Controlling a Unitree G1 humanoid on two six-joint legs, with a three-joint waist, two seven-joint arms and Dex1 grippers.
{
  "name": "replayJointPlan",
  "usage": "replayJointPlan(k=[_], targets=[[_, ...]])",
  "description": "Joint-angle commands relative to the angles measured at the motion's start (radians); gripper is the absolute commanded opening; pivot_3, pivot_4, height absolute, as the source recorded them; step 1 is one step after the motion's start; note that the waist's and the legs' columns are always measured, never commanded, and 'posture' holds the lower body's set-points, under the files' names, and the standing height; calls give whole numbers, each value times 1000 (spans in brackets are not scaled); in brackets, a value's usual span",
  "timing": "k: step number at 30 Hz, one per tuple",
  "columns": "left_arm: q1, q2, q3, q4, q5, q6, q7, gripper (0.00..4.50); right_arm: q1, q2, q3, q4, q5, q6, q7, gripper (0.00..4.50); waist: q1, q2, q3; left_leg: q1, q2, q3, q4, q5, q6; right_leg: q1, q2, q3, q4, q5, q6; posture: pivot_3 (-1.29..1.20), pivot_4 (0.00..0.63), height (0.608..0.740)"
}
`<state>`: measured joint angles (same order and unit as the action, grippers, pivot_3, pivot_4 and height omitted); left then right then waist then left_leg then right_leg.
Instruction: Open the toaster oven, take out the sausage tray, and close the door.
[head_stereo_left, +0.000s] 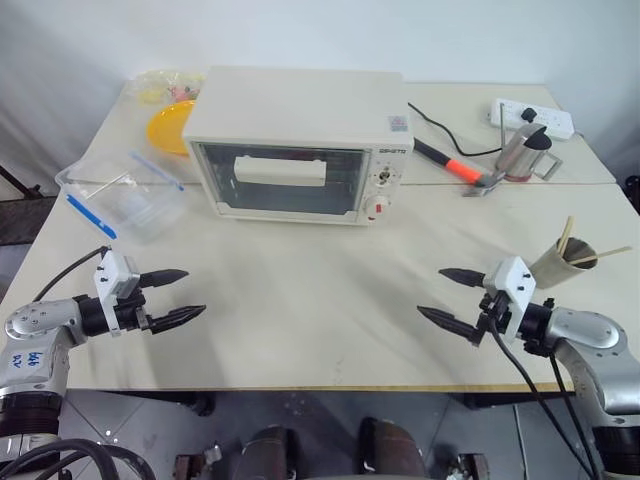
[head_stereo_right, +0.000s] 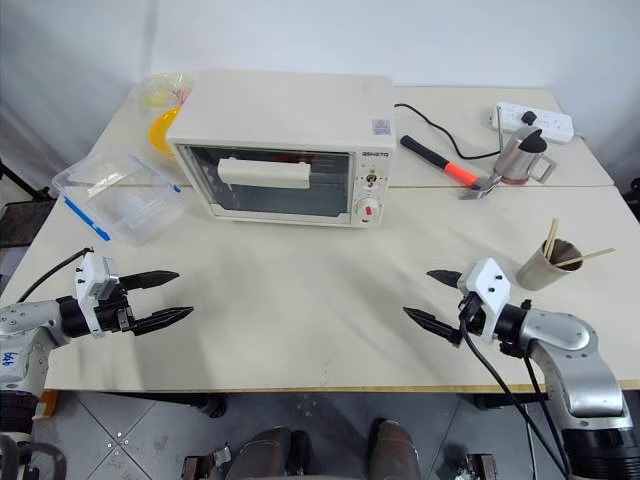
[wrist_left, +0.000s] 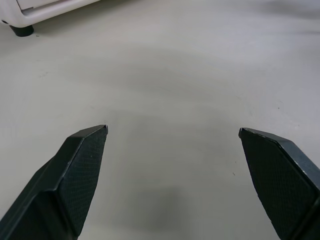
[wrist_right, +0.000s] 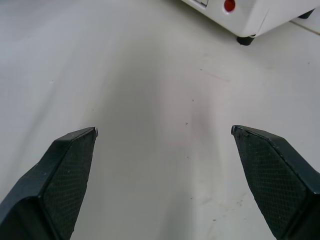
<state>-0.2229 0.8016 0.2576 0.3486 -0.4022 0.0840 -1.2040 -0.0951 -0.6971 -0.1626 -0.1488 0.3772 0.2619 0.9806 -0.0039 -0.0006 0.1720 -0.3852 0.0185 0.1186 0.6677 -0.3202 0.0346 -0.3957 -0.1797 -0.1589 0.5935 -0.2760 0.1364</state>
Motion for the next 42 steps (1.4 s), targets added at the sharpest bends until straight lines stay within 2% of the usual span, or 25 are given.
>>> replayJointPlan(k=[1,7,14,20,26,33,42], targets=[[15,24,33,-16,-4,-31,-6,4471,-15,-23,2,-6,4,-15,21,4500,0,0,0,0,0,0,0,0,0,0,0,0,0,0,0,0,150,740],[3,6,54,-35,-3,-6,102,4471,-101,-25,58,-34,18,84,20,4500,-2,0,0,0,1,0,1,0,0,0,0,0,0,0,0,0,150,740],[-18,-25,82,-94,-81,48,113,4471,-355,61,199,-1,49,206,46,4500,-5,0,0,0,3,0,2,0,0,-1,0,0,2,0,0,0,150,740],[-20,-53,130,-102,-128,4,103,4471,-627,189,297,210,-16,158,66,4500,-23,0,0,-1,1,-1,3,0,0,-1,0,0,5,0,0,0,150,740],[34,-94,214,-178,-189,-4,135,4471,-905,339,327,548,-90,-13,95,4500,-41,-1,1,-1,-1,-1,3,0,-1,-2,0,-1,7,0,0,0,150,740],[104,-91,267,-245,-217,16,175,4471,-1020,421,319,669,-91,-107,175,4500,-53,-1,1,0,0,-3,3,0,-1,-3,-1,-1,11,0,0,0,150,740],[121,-67,322,-262,-238,59,205,4471,-944,426,360,470,-52,-20,283,4500,-71,-1,1,-1,3,0,1,-1,-3,-8,0,0,13,0,0,0,150,740]])
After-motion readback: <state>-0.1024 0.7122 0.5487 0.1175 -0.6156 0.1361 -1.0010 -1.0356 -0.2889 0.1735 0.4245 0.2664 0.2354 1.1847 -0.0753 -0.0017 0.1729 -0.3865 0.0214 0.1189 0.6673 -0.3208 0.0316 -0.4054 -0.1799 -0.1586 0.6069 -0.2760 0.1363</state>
